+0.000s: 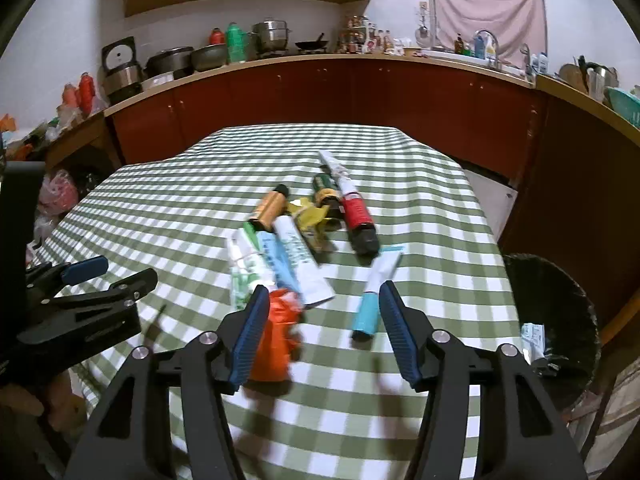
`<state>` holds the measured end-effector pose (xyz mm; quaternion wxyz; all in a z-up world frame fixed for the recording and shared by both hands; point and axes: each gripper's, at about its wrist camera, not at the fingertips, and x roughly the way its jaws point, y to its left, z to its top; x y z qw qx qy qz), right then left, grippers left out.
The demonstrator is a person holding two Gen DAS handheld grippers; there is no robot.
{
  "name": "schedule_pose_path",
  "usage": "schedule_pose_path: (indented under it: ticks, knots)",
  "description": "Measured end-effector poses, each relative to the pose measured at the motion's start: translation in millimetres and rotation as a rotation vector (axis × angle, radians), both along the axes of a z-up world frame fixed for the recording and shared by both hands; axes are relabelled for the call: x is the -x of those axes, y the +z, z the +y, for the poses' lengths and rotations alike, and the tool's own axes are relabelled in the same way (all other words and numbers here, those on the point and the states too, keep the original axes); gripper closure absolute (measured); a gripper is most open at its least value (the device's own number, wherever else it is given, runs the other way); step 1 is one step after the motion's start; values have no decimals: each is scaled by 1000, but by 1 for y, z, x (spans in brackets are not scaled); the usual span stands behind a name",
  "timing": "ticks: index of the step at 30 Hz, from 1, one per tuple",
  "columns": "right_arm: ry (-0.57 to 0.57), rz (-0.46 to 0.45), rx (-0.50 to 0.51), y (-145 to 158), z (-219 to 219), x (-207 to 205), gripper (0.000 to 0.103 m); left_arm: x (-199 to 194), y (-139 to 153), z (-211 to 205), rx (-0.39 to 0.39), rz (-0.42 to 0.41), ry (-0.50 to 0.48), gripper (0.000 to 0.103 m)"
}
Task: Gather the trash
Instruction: 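Grasp the orange plastic bag with the right tool and lift it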
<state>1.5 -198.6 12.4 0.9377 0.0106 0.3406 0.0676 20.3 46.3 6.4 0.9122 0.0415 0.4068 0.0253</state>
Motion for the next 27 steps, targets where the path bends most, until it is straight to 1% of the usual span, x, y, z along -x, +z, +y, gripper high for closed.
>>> schedule_pose_path:
  ticks: [4, 9, 11, 13, 14, 20, 27]
  knots:
    - [35, -2, 16, -3, 12, 4, 41, 1, -1, 11, 2, -2, 22, 33]
    - [50, 34, 46, -16, 23, 2, 41, 5, -2, 13, 4, -5, 18, 33]
    - [54, 42, 50, -20, 24, 3, 46, 5, -3, 12, 7, -1, 12, 33]
    - [62, 52, 57, -22, 25, 3, 61, 6, -4, 10, 10, -1, 8, 33]
    - [69, 58, 55, -22, 26, 3, 64, 5, -4, 8, 11, -1, 5, 33]
    - [67, 36, 57, -16, 23, 9, 67, 4, -2, -6, 19, -3, -19, 33]
    - [-4, -2, 45, -2, -10, 13, 67, 3, 3, -36, 30, -5, -74, 32]
